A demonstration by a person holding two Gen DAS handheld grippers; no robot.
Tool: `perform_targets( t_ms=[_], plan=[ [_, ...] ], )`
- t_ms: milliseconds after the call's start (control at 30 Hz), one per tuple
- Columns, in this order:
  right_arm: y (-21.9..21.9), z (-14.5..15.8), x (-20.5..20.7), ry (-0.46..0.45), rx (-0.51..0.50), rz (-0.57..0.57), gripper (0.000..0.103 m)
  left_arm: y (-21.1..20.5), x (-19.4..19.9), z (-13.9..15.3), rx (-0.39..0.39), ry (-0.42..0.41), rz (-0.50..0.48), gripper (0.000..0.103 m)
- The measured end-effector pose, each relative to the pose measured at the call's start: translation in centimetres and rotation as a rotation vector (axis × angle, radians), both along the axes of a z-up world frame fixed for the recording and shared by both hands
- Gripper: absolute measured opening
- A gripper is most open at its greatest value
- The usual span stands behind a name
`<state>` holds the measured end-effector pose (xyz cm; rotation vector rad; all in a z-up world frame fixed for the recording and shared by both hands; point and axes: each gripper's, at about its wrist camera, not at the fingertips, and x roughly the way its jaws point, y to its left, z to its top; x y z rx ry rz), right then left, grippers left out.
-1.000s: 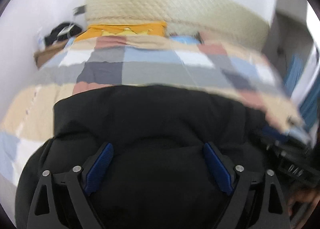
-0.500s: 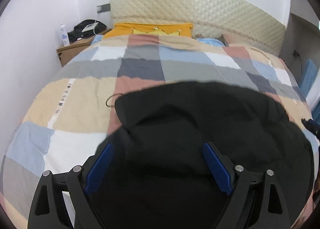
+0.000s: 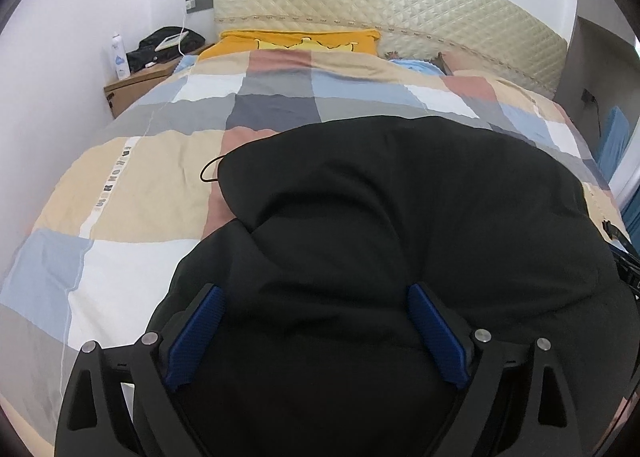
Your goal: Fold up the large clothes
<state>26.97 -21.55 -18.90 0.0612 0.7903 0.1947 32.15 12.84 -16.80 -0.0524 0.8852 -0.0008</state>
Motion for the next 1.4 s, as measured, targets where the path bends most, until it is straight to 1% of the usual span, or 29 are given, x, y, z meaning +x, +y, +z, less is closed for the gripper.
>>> perform_targets(
  t_ms=[67, 200, 333, 433, 500, 600, 667, 767, 800, 867, 1000, 1100, 1200, 1300, 1400],
  plan=[
    [0.1, 0.0, -0.1, -0.006, -0.018, -0.013, 0.076, -0.1, -0.3, 0.2, 0.011, -0.012, 0.030, 0.096],
    [0.0, 1.0, -0.5, -0.012, -0.026, -0.047, 0.076, -1.1, -0.9, 1.3, 0.096, -0.046, 0.072, 0.096],
    [0.0, 3.2, -2.4, -0.048, -0.021, -0.059, 0.076, -1.2, -2.2, 3.4, 0.071, -0.085, 0.085, 0.096],
    [0.4, 5.5, -4.7, -0.087, -0.020, -0.050, 0.076, -2.4, -3.9, 5.9, 0.075, -0.131, 0.082, 0.096],
    [0.9, 7.7, -6.7, -0.147, -0.017, -0.037, 0.076, -3.3, -5.1, 7.8, 0.071, -0.158, 0.090, 0.096],
    [1.9, 11.3, -9.2, -0.208, -0.007, -0.017, 0.076, -5.3, -7.2, 11.0, 0.062, -0.191, 0.084, 0.096],
    [2.6, 13.8, -10.9, -0.254, -0.001, -0.007, 0.076, -6.4, -8.8, 13.4, 0.060, -0.224, 0.079, 0.096],
    [3.1, 17.6, -13.9, -0.319, 0.019, -0.004, 0.076, -7.7, -11.7, 17.8, 0.056, -0.285, 0.072, 0.096],
    [3.2, 18.9, -15.1, -0.342, 0.028, -0.003, 0.076, -7.8, -12.4, 18.7, 0.050, -0.303, 0.070, 0.096],
    [3.4, 21.1, -17.3, -0.390, 0.041, 0.002, 0.076, -8.2, -14.7, 21.3, 0.038, -0.367, 0.064, 0.096],
    [3.5, 25.2, -22.5, -0.490, 0.072, 0.013, 0.076, -8.8, -19.5, 25.2, 0.019, -0.439, 0.047, 0.097],
    [3.7, 27.1, -26.0, -0.547, 0.078, 0.022, 0.077, -9.1, -22.9, 27.1, 0.006, -0.472, 0.042, 0.097],
    [3.9, 28.4, -28.9, -0.595, 0.072, 0.024, 0.078, -9.6, -26.3, 28.4, -0.015, -0.519, 0.011, 0.097],
    [4.2, 29.2, -31.8, -0.631, 0.067, 0.029, 0.079, -10.5, -29.5, 29.5, 0.010, -0.550, -0.011, 0.098],
    [4.4, 29.6, -34.6, -0.658, 0.065, 0.023, 0.079, -10.9, -31.7, 30.1, 0.019, -0.568, -0.020, 0.098]
  ],
)
